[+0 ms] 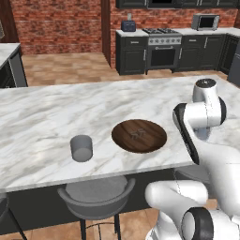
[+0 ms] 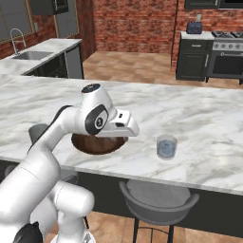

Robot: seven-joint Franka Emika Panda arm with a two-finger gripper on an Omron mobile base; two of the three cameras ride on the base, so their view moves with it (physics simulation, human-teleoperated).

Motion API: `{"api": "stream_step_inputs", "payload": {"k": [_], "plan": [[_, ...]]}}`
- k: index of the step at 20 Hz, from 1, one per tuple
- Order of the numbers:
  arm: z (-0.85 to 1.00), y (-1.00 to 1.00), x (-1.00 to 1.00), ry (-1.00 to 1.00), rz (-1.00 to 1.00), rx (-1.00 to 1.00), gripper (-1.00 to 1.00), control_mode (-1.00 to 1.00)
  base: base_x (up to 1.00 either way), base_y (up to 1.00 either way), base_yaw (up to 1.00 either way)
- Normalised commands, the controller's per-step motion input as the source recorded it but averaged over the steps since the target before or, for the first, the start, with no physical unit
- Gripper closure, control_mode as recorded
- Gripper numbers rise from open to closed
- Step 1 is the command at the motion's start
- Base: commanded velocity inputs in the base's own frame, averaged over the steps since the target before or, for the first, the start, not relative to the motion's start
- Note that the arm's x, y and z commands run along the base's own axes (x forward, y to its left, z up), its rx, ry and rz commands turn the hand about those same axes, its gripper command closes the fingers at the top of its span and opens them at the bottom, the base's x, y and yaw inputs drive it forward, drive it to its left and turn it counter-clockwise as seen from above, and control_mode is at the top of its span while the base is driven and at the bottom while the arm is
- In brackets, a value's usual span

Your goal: There are four ice cubes in the ice bowl. Place two ice cubes in each glass of water.

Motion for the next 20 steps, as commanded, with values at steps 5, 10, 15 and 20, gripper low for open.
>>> {"api": "stream_step_inputs", "payload": {"k": [5, 10, 15, 20], "plan": [[0.29, 0.72, -0.07, 0.03, 0.2, 0.07, -1.0, -1.0, 0.0, 0.0, 0.0], [0.46, 0.6, 0.13, 0.18, 0.3, 0.01, -1.0, -1.0, 0.0, 0.0, 0.0], [0.09, 0.2, 0.19, 0.04, 0.16, 0.12, -1.0, -1.0, 0.0, 0.0, 0.0], [-0.03, 0.14, 0.36, 0.22, 0.47, 0.02, -1.0, -1.0, 0.0, 0.0, 0.0]]}}
